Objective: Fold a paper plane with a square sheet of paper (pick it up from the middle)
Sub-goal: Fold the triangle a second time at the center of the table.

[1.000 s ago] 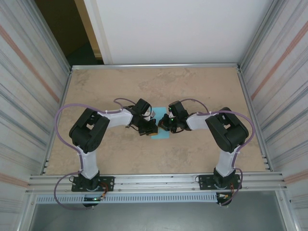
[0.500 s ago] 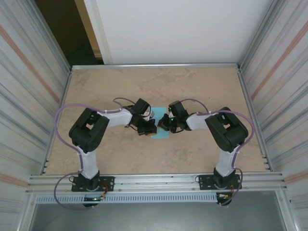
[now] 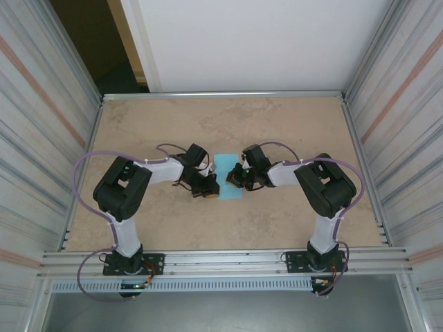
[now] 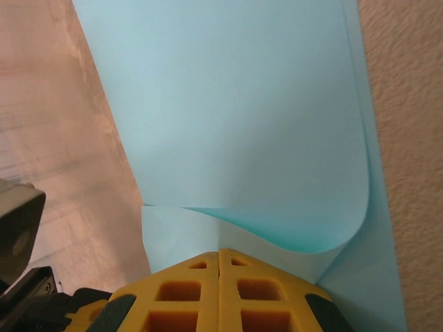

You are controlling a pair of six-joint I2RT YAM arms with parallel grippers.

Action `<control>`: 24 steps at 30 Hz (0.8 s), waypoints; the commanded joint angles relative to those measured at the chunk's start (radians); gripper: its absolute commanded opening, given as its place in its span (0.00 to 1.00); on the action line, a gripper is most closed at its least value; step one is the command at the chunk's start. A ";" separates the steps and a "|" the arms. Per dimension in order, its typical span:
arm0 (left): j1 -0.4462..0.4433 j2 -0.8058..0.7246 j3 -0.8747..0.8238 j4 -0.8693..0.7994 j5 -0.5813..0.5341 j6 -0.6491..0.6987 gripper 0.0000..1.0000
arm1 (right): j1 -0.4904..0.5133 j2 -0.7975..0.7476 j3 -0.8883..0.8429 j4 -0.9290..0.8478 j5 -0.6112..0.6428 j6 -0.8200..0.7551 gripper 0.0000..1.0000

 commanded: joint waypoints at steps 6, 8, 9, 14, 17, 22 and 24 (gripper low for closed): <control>0.002 -0.130 -0.052 -0.185 -0.046 0.073 0.02 | -0.002 0.088 -0.037 -0.216 0.091 -0.025 0.00; 0.003 -0.155 -0.030 -0.154 -0.040 0.058 0.02 | -0.002 0.086 -0.034 -0.219 0.094 -0.027 0.00; 0.003 -0.160 -0.016 -0.129 -0.031 0.044 0.02 | -0.004 0.087 -0.031 -0.221 0.094 -0.028 0.00; -0.008 -0.106 0.038 -0.020 -0.002 -0.016 0.02 | -0.004 0.081 -0.029 -0.224 0.097 -0.027 0.00; -0.012 -0.054 0.070 -0.001 -0.001 -0.036 0.02 | -0.004 0.083 -0.026 -0.224 0.095 -0.025 0.00; -0.014 -0.014 0.065 -0.002 -0.005 -0.041 0.02 | -0.003 0.078 -0.020 -0.224 0.091 -0.024 0.00; -0.015 -0.004 0.064 -0.012 -0.009 -0.037 0.02 | -0.003 0.079 -0.016 -0.224 0.089 -0.024 0.00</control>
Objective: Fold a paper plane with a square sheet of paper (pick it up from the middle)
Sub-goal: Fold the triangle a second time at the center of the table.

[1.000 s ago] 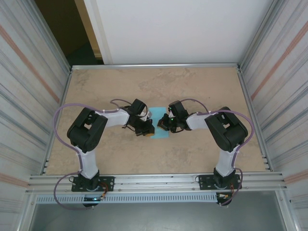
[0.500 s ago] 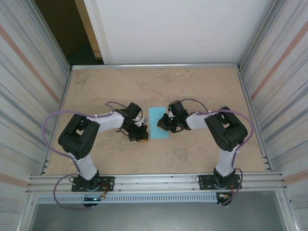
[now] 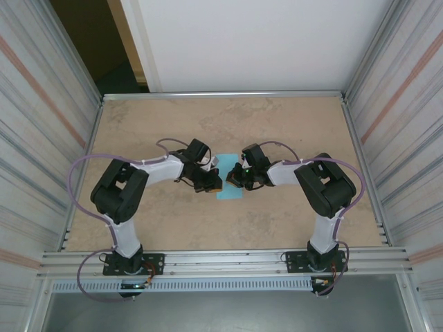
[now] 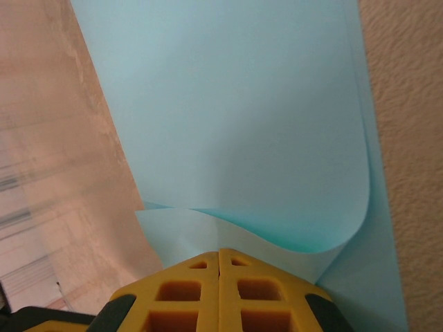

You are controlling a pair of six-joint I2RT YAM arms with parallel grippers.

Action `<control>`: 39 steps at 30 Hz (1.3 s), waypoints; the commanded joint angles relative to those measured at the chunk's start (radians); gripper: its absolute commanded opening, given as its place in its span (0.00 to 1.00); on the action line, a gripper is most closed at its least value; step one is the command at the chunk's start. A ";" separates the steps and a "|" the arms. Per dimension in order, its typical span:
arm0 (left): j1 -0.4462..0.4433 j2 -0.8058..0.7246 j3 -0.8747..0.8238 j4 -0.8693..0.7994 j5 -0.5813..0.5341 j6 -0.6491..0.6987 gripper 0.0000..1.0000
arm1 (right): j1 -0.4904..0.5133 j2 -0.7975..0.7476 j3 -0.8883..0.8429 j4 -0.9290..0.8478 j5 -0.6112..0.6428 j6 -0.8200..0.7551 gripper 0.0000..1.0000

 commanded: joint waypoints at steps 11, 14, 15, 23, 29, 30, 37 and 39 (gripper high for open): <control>-0.003 0.053 -0.040 -0.062 -0.064 0.016 0.00 | -0.005 0.034 0.008 -0.221 0.074 -0.053 0.00; -0.001 0.053 -0.060 -0.062 -0.082 0.010 0.00 | -0.006 -0.001 0.070 -0.250 0.049 -0.110 0.00; -0.002 0.052 -0.065 -0.062 -0.087 0.008 0.00 | -0.006 -0.015 0.093 -0.262 0.039 -0.134 0.00; -0.002 0.056 -0.067 -0.062 -0.090 0.007 0.00 | 0.021 -0.119 0.146 -0.318 0.034 -0.253 0.00; -0.003 0.053 -0.071 -0.066 -0.098 0.008 0.00 | 0.069 -0.071 0.103 -0.283 0.043 -0.223 0.00; -0.001 0.051 -0.072 -0.065 -0.102 0.007 0.00 | 0.077 -0.062 0.104 -0.279 0.039 -0.223 0.00; -0.001 0.043 -0.077 -0.062 -0.101 0.002 0.00 | 0.082 -0.007 0.114 -0.267 0.036 -0.214 0.00; -0.002 0.037 -0.078 -0.063 -0.102 0.002 0.00 | 0.078 0.006 0.109 -0.259 0.037 -0.204 0.00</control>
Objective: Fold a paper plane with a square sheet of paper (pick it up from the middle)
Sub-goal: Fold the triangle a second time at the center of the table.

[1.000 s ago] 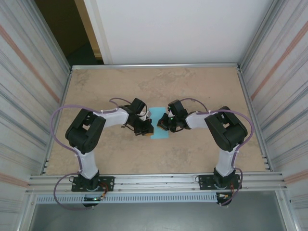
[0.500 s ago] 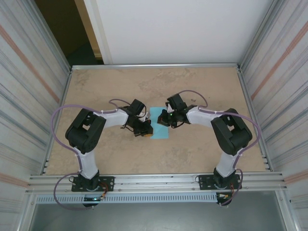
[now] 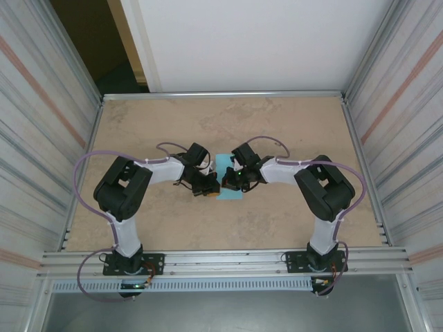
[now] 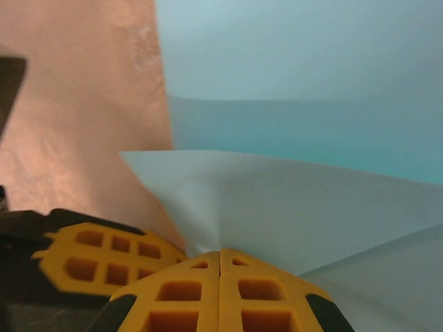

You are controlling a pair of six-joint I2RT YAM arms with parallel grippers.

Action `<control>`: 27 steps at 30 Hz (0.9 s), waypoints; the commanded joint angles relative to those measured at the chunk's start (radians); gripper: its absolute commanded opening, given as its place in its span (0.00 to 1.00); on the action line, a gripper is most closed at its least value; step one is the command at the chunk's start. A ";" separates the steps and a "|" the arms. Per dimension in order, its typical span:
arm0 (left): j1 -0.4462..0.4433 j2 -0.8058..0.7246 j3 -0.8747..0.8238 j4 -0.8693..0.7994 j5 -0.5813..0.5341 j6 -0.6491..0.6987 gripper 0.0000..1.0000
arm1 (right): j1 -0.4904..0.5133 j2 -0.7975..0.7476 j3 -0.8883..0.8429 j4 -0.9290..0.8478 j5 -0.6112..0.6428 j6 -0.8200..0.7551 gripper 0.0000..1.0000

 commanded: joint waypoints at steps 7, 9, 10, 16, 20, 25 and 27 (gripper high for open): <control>-0.003 -0.016 -0.023 -0.069 -0.039 -0.001 0.00 | -0.027 0.058 -0.036 0.009 0.005 0.017 0.00; -0.003 -0.034 -0.016 -0.041 -0.008 -0.007 0.00 | -0.032 0.068 -0.041 0.009 -0.003 0.018 0.00; -0.003 -0.044 -0.015 -0.024 0.007 -0.011 0.00 | -0.034 0.070 -0.041 0.008 -0.005 0.020 0.00; 0.000 -0.083 -0.022 0.066 0.062 -0.038 0.00 | -0.034 0.080 -0.048 0.017 -0.027 0.028 0.00; 0.001 -0.059 -0.041 0.062 0.056 -0.046 0.01 | -0.037 0.083 -0.049 0.024 -0.033 0.036 0.00; 0.004 -0.032 -0.078 0.049 0.037 -0.060 0.00 | -0.043 0.084 -0.052 0.032 -0.041 0.041 0.00; 0.006 -0.022 -0.084 0.022 0.014 -0.061 0.00 | -0.048 0.086 -0.050 0.032 -0.040 0.038 0.00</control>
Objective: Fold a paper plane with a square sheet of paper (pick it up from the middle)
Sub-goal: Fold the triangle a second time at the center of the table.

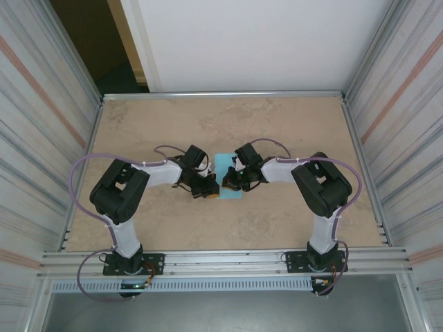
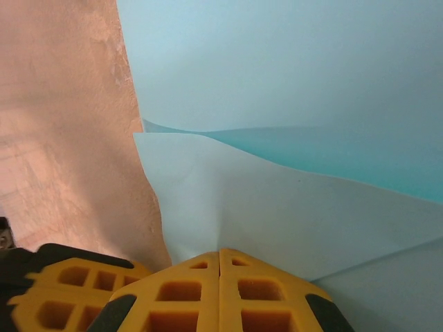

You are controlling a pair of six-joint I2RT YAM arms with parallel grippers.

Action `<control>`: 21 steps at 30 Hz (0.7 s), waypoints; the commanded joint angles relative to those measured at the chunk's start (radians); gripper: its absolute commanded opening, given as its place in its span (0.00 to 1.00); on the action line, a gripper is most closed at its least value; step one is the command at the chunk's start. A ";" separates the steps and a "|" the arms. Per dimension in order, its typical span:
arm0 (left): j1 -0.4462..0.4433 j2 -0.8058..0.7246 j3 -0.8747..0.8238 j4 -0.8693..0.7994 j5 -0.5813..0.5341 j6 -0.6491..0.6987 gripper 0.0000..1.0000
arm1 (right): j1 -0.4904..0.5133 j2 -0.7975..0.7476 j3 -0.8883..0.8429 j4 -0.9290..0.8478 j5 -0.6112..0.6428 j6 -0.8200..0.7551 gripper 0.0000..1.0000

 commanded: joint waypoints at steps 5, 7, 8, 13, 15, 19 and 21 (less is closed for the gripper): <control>0.011 0.038 -0.040 -0.094 -0.058 -0.020 0.00 | -0.040 0.045 -0.023 -0.048 0.036 -0.016 0.00; 0.012 0.038 -0.047 -0.110 -0.071 -0.021 0.00 | -0.066 0.041 -0.021 -0.049 0.036 -0.033 0.00; 0.015 0.038 -0.051 -0.111 -0.074 -0.024 0.00 | -0.083 0.039 -0.015 -0.049 0.036 -0.047 0.00; 0.017 0.043 -0.078 -0.095 -0.066 -0.032 0.00 | -0.171 0.055 0.008 -0.054 0.020 -0.092 0.00; 0.016 0.044 -0.079 -0.089 -0.062 -0.033 0.00 | -0.198 0.067 0.024 -0.058 0.011 -0.104 0.00; 0.016 0.029 -0.051 -0.080 -0.036 -0.020 0.00 | -0.202 0.082 0.049 -0.083 0.013 -0.127 0.00; 0.016 0.007 -0.020 -0.079 -0.017 -0.009 0.00 | -0.191 0.087 0.051 -0.088 0.012 -0.128 0.00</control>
